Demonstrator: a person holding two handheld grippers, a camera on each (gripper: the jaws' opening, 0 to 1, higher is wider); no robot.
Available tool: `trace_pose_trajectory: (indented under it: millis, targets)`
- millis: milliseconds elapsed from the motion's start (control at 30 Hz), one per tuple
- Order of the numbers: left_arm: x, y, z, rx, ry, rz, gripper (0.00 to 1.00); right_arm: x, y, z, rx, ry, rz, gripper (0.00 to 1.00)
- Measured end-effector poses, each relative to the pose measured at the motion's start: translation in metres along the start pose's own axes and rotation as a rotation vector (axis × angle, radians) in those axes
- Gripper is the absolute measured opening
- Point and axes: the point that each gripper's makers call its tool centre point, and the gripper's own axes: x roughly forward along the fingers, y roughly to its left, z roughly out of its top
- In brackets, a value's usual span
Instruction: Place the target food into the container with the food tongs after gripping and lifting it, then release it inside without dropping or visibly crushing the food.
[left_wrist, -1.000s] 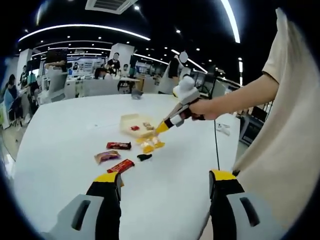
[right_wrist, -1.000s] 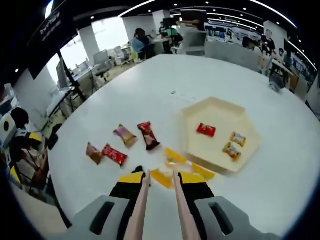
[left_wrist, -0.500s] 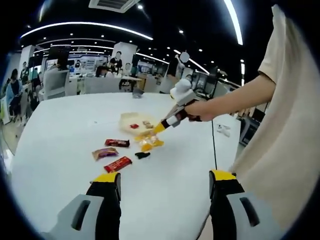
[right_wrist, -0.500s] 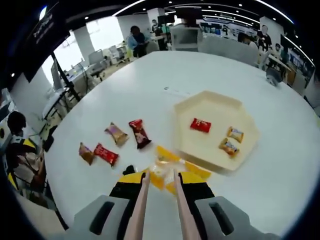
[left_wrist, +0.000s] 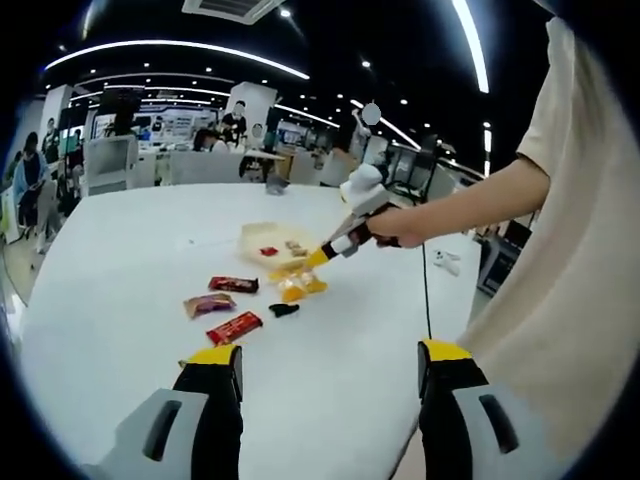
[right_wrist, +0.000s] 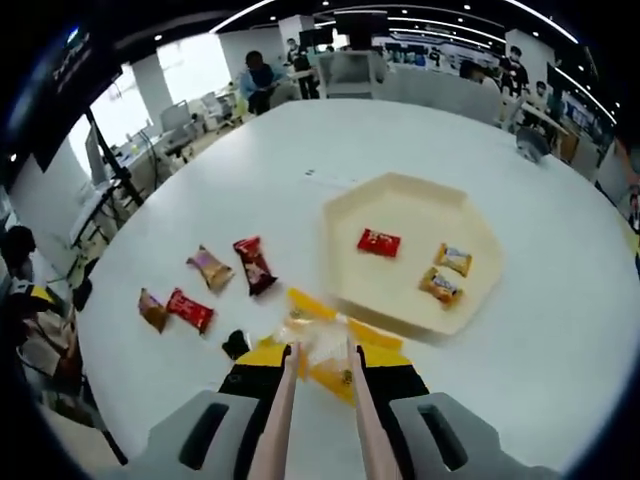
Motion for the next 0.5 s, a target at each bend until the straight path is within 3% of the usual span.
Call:
trace_pose_trajectory:
  millis: [500]
  targets:
    - [0.007,0.003,-0.004,-0.013,0.028,-0.015,0.71,0.005,-0.022,-0.017,0.119,0.035,-0.060,0.26]
